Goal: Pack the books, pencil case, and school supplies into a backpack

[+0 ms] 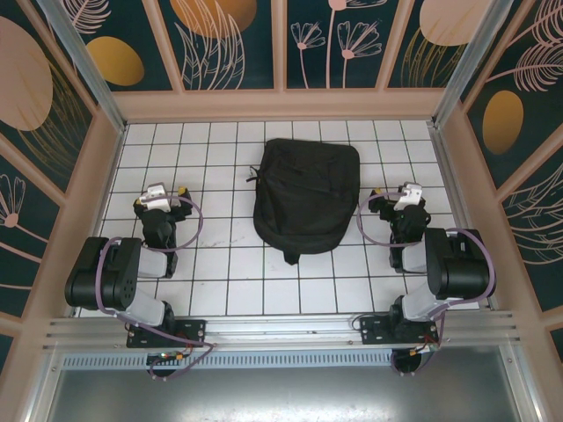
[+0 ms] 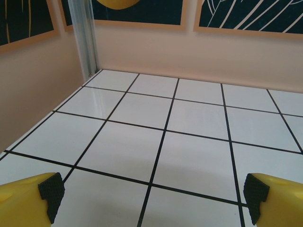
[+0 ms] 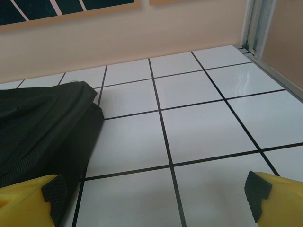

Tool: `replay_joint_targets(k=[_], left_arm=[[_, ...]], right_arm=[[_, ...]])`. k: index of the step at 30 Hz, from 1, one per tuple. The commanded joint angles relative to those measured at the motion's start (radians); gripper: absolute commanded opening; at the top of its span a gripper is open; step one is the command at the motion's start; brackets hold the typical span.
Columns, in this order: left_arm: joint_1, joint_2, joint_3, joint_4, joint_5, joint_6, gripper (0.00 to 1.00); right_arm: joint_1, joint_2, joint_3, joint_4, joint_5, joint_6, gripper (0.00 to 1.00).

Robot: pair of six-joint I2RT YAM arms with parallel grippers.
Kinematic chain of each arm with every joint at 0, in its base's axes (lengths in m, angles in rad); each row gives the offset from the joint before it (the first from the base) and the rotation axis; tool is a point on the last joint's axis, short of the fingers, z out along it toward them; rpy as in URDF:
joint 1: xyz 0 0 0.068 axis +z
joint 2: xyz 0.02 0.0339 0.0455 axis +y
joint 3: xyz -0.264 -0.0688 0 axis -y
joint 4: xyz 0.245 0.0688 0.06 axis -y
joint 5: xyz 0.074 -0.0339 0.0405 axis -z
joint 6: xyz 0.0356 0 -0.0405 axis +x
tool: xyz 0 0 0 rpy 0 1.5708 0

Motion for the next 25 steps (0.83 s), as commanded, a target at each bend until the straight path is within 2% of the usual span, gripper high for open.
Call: replay_joint_targets(k=[1, 5, 8, 25], left_arm=[[0.007, -0.006, 0.0, 0.055, 0.017, 0.007, 0.99], [0.007, -0.006, 0.001, 0.057, 0.017, 0.007, 0.99], [0.007, -0.005, 0.001, 0.057, 0.017, 0.007, 0.99], [0.007, -0.005, 0.001, 0.055, 0.019, 0.007, 0.99]], right_arm=[[-0.008, -0.007, 0.002, 0.05, 0.009, 0.01, 0.99], [0.0, -0.007, 0.003, 0.049, 0.033, 0.007, 0.99], [-0.003, -0.005, 0.015, 0.032, -0.033, -0.015, 0.99], [-0.003, -0.005, 0.014, 0.031, -0.033, -0.015, 0.99]])
